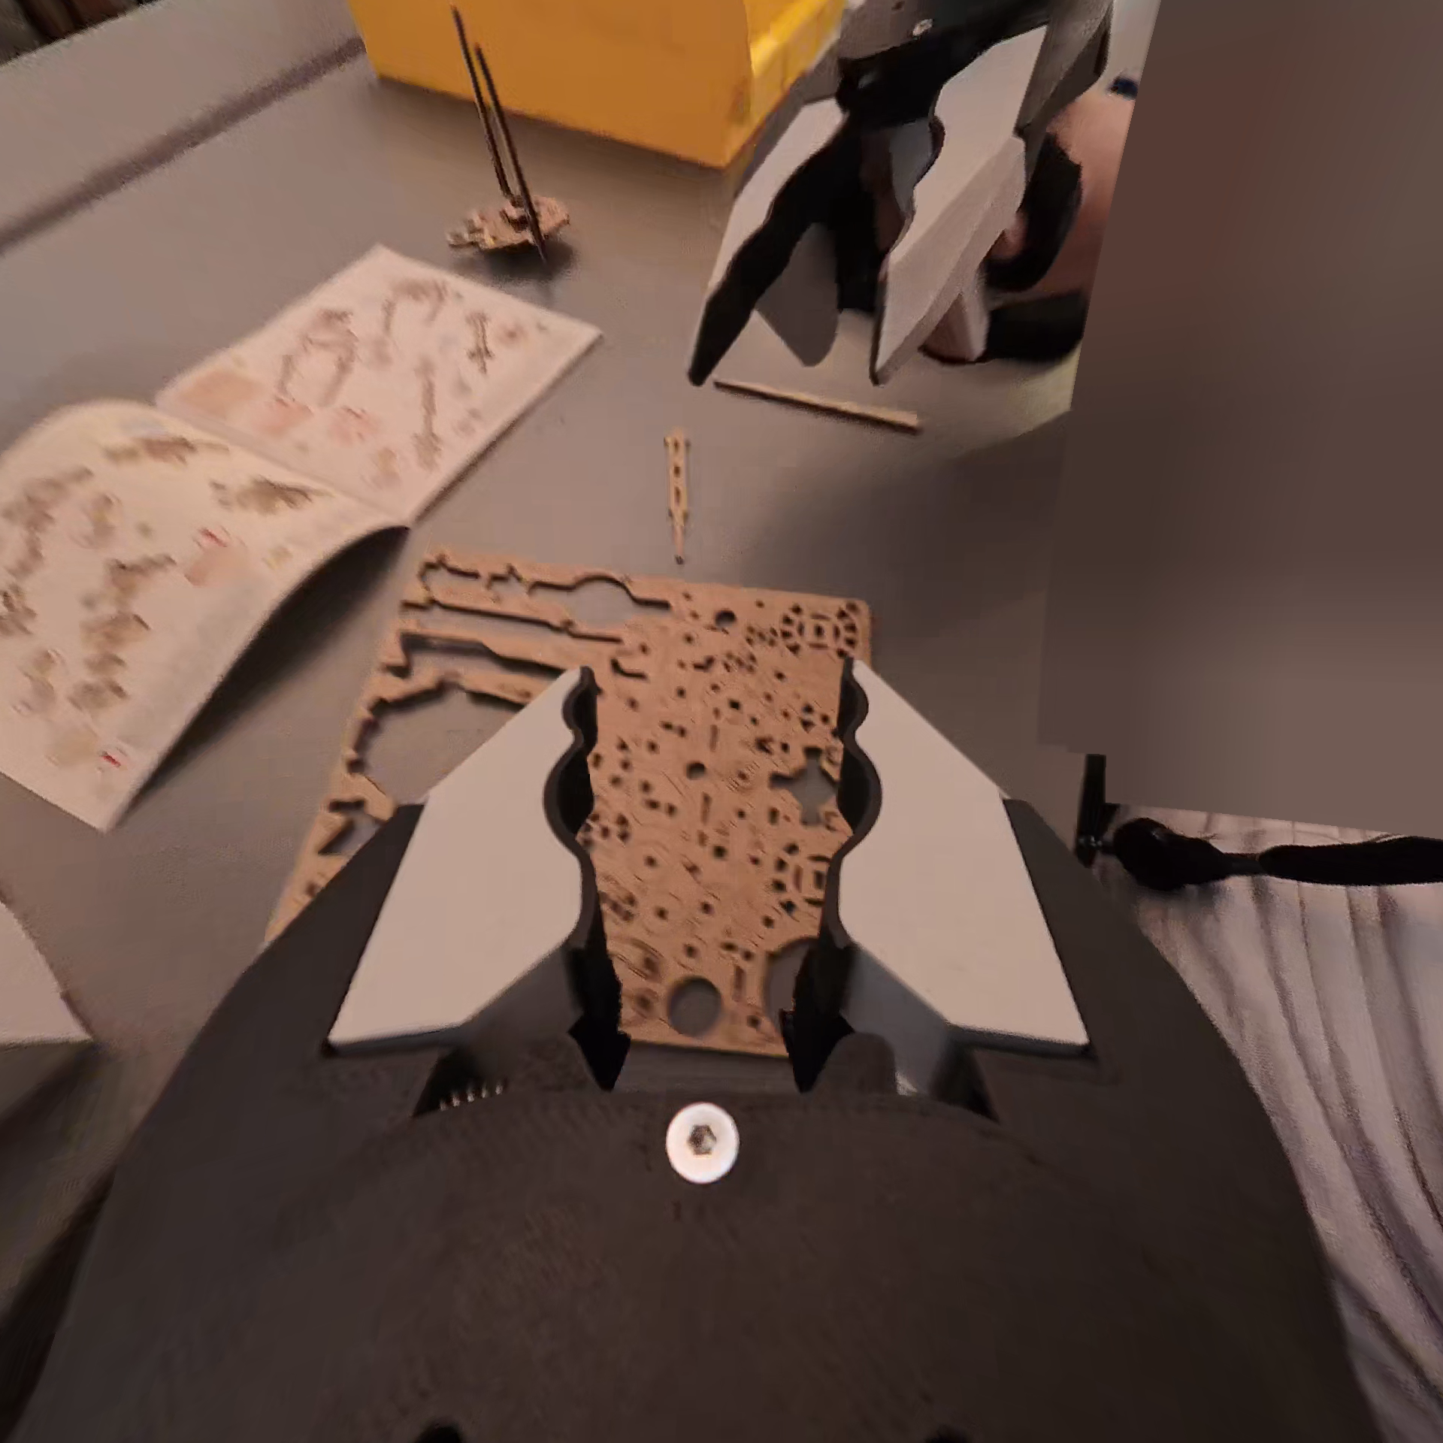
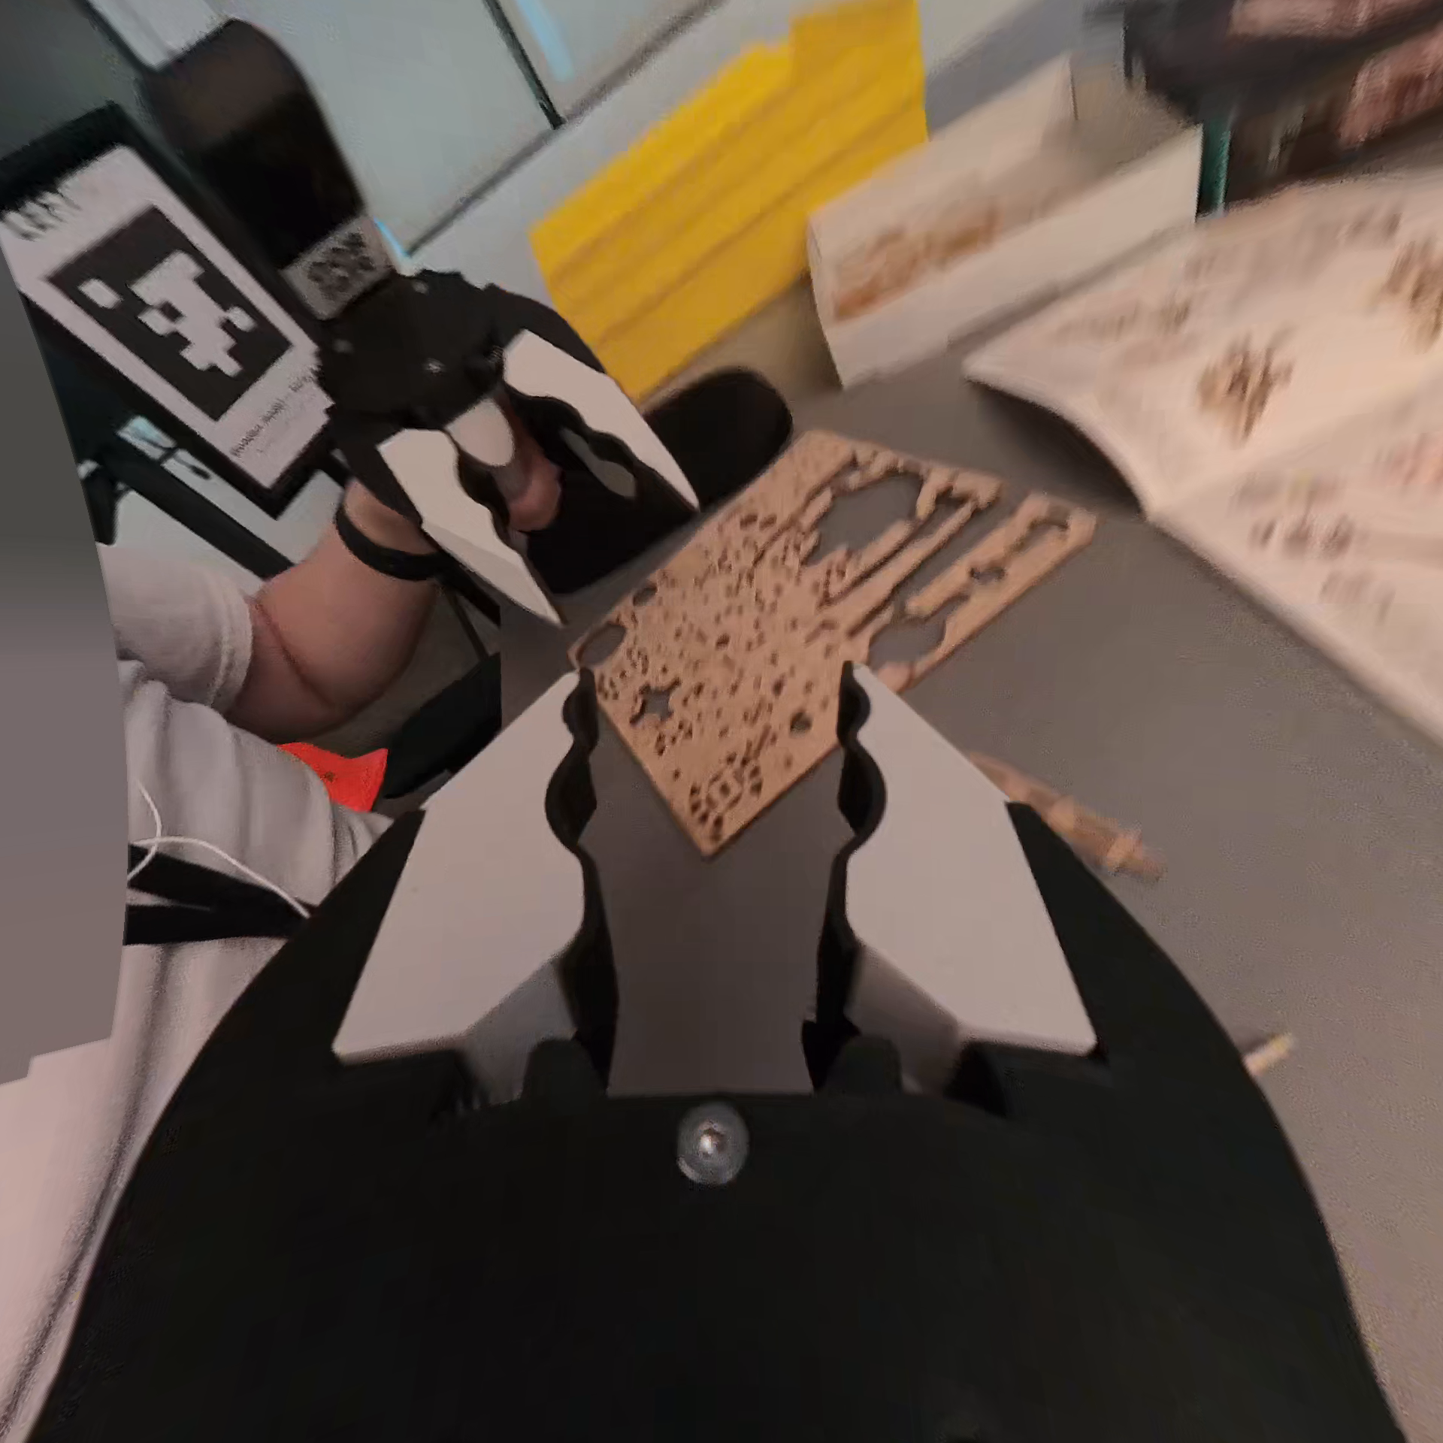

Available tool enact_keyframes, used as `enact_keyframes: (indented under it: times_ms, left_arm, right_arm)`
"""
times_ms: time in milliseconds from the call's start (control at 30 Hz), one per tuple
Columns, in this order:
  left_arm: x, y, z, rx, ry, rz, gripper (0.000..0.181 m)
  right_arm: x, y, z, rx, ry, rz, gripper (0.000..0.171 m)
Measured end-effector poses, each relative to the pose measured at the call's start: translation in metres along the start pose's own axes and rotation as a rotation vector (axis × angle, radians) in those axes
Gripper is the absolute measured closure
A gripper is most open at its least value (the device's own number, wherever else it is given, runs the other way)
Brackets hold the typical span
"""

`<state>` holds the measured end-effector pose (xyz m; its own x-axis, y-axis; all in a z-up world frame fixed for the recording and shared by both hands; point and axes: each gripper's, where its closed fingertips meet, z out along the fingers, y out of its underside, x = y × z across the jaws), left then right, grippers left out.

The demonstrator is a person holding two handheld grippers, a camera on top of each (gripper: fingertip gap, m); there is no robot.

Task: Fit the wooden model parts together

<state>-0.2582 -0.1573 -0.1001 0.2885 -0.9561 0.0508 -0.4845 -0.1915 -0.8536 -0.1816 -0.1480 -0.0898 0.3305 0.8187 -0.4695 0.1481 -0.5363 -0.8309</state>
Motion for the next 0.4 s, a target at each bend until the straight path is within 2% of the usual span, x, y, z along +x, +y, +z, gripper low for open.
enact_keyframes:
  times_ms: [133,267,400]
  left_arm:
    - [0.02,0.022,0.001,-0.006,-0.046,-0.025,0.117]
    - [0.036,0.036,0.007,-0.055,-0.034,-0.059,0.123]
    - [0.045,0.046,0.021,-0.106,-0.044,-0.017,0.14]
  right_arm:
    - [-0.011,0.042,0.003,-0.063,0.074,0.12,0.11]
    - [-0.012,0.06,0.01,-0.106,0.157,0.136,0.109]
    - [-0.012,0.07,0.018,-0.158,0.202,0.107,0.107]
